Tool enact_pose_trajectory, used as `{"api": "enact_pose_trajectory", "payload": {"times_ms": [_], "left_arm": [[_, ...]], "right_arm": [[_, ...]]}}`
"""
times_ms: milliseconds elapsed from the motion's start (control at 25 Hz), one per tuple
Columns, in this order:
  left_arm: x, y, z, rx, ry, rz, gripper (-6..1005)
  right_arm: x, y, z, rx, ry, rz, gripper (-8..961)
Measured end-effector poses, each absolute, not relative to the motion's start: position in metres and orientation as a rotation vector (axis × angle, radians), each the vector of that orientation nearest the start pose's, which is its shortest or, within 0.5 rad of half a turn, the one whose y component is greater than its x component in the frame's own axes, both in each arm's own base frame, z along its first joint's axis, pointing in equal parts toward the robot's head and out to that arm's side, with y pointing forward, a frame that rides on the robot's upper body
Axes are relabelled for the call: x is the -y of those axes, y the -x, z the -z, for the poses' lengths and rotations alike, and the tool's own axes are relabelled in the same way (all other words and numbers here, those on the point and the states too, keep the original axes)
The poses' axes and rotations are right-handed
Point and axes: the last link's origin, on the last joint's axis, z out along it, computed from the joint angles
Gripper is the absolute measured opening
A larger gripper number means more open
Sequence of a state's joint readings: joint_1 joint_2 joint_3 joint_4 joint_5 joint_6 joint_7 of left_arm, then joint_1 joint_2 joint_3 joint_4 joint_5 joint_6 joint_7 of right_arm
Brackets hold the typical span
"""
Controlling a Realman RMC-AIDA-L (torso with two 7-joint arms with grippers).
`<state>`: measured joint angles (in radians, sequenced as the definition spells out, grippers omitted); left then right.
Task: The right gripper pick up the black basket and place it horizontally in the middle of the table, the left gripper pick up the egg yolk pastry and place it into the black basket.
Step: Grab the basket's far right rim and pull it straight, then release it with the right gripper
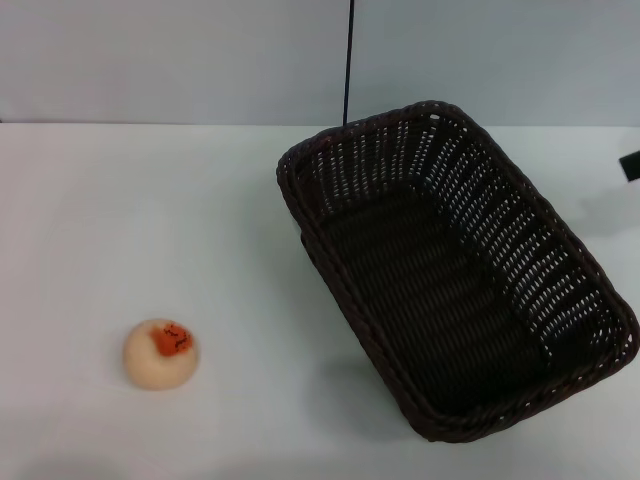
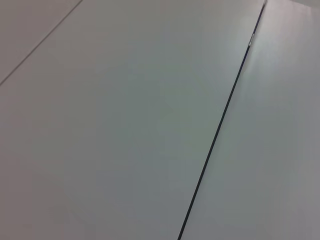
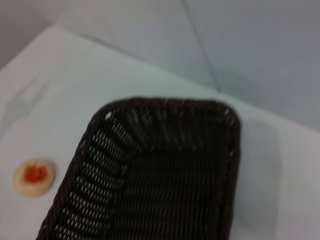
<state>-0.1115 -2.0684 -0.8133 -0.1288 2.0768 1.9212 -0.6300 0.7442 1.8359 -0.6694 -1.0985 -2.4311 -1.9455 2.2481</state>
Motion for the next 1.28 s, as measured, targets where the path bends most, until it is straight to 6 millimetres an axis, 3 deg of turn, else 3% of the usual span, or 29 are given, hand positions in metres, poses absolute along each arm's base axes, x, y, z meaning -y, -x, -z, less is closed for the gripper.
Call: {"api": "enact_pose_trajectory", "payload": {"times_ms": [480,840,1280], "left_arm": [[-0.18,0.354,-0.068,0.463,1.095,1.294,601],[-0.175,0.355,-0.065,0.475,1.1,1.287,594],[-0.174,0.355,-0.065,0.479,1.097,1.29,586]], "right_arm": [[-0.368,-0.215,-0.109,-1.231,2.687,0.243,641],[-0.365,-0.23,-0.07,-1.296,2.72,0.347,628],[-0.364,-0.231,-0.05,-1.211,2.761,0.438,539]]}}
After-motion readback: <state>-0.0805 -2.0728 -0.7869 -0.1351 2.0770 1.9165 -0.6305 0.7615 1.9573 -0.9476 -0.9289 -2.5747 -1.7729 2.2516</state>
